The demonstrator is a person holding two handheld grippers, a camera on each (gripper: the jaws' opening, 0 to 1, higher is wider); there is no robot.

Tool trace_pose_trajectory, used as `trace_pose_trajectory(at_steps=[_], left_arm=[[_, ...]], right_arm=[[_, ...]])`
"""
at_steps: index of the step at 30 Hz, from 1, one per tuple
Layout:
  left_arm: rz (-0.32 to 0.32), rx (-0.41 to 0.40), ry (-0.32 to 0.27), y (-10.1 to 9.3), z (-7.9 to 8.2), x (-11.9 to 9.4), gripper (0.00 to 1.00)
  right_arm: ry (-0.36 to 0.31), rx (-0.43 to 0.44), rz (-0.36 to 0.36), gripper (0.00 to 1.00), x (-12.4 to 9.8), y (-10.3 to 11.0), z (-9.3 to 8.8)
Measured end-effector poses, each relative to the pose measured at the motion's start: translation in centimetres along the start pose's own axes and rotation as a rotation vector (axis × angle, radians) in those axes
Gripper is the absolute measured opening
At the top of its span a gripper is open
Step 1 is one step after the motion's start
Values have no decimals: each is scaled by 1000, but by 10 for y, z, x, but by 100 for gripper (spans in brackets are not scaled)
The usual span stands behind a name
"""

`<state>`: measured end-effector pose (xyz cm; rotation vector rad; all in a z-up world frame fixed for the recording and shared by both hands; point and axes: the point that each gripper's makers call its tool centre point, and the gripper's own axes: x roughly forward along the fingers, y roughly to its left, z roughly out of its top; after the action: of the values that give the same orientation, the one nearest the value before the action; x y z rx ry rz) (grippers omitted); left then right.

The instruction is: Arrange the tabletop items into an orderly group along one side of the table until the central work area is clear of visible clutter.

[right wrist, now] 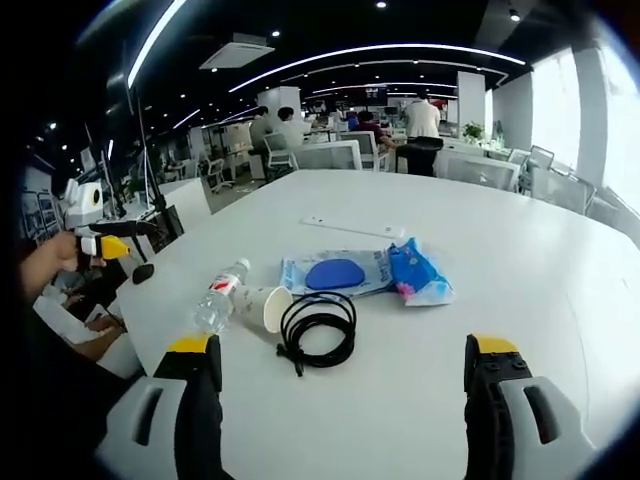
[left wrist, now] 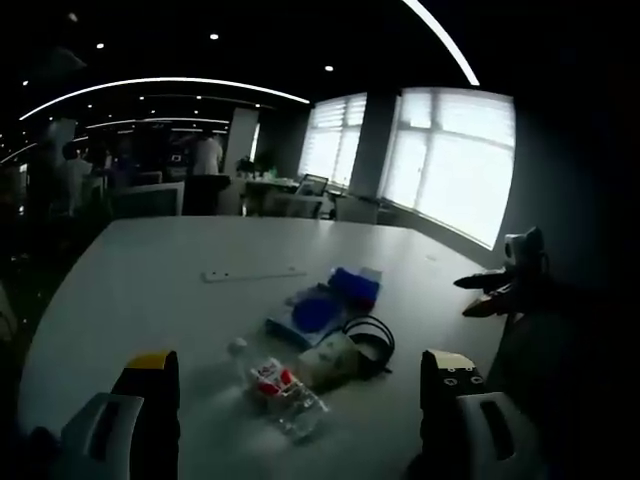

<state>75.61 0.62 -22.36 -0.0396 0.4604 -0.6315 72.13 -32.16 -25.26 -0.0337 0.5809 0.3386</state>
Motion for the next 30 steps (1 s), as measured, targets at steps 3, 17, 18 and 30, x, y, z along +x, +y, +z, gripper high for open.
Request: trace_pose_trajectory(at_steps=[3,17,18,30], left_arm=[[3,-1,1,1,-1,-2,99],[12,-1,1,4,0,-6,99],[12,-1,1,4,0,-6,99],[30,-7,8,12,2,-6,97]], right_arm=[[4,-2,2,98,0,1,0],[10,-1,12,97,2,8,-1],[3,-1,17,98,2,8,0],[-19,3,28,99,7,12,10]])
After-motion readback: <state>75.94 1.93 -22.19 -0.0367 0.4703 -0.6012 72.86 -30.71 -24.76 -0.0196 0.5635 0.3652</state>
